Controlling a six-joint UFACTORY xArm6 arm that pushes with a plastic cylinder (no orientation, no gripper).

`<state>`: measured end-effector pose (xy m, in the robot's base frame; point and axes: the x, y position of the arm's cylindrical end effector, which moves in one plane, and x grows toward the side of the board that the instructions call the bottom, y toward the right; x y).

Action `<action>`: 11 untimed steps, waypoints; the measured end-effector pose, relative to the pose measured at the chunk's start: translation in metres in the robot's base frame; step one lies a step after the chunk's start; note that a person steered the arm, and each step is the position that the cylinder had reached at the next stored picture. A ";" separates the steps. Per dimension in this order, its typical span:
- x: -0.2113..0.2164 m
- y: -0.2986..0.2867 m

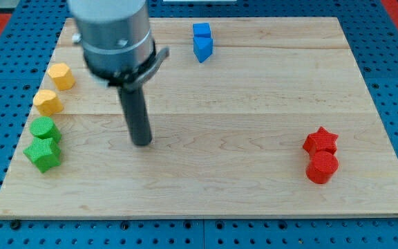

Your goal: Move red circle towards center left

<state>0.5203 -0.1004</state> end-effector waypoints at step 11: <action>0.049 0.145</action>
<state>0.5692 0.0443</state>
